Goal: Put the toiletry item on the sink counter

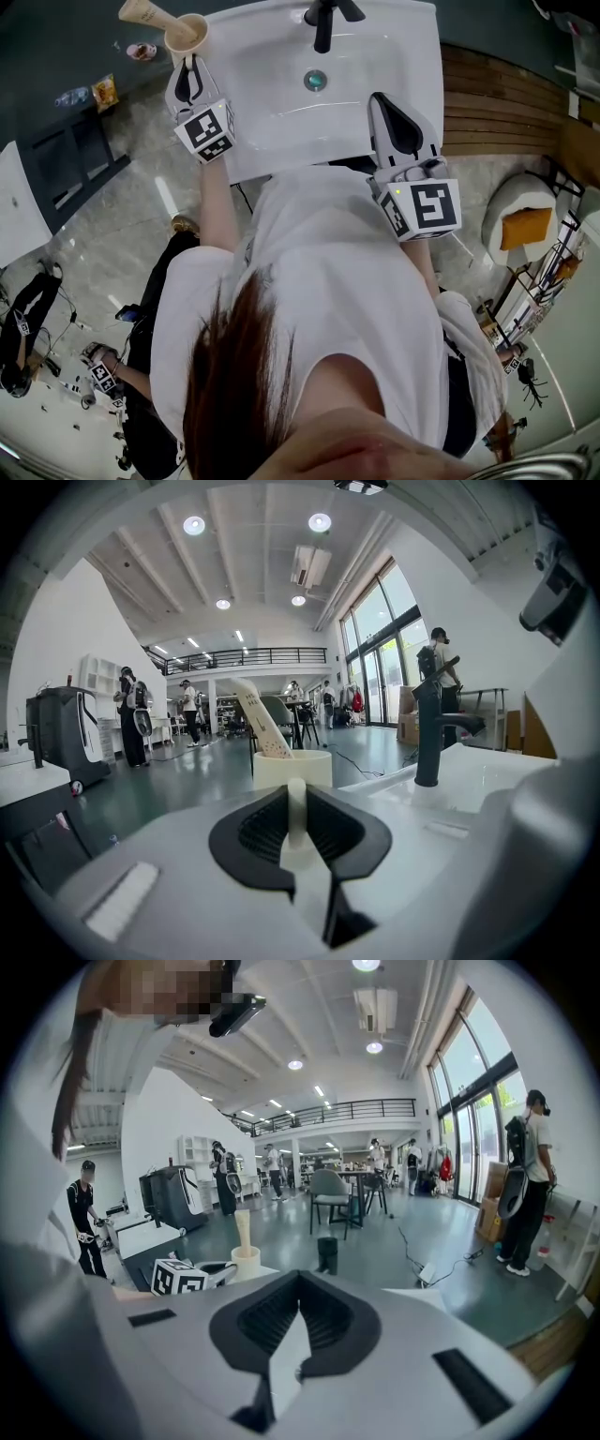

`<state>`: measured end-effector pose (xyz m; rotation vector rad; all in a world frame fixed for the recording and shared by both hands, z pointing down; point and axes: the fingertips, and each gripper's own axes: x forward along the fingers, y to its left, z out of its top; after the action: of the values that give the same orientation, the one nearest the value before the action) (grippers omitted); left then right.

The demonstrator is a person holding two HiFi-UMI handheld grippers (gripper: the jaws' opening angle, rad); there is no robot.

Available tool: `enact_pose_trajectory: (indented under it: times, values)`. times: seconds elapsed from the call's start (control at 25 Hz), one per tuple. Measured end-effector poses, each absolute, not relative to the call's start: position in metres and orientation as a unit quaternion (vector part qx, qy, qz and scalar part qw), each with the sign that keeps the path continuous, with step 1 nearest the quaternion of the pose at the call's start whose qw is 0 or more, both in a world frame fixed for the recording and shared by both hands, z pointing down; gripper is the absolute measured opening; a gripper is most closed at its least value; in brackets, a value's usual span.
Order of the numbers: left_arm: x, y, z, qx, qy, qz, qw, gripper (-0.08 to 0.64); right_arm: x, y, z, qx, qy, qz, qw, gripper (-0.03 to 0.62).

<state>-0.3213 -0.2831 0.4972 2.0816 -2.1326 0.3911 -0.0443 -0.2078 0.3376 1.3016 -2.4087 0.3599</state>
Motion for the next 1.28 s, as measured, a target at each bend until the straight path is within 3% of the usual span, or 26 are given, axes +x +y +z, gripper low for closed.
enact_pose_trajectory:
  times: [0.4, 1.2, 1.28]
  values:
    - [-0.325, -0.271, 0.516, 0.691, -0.701, 0.135, 0.113, 0.049, -0.049, -0.205, 0.338, 0.458, -0.860, 0.127, 0.187, 0.005]
    - [-0.321, -0.273, 0.519, 0.692, -0.693, 0.151, 0.133, 0.049, -0.047, -0.200, 0.334, 0.458, -0.862, 0.120, 0.181, 0.005]
    - [-0.317, -0.272, 0.519, 0.697, -0.686, 0.153, 0.141, 0.082, -0.045, -0.200, 0.333, 0.461, -0.860, 0.120, 0.180, 0.005]
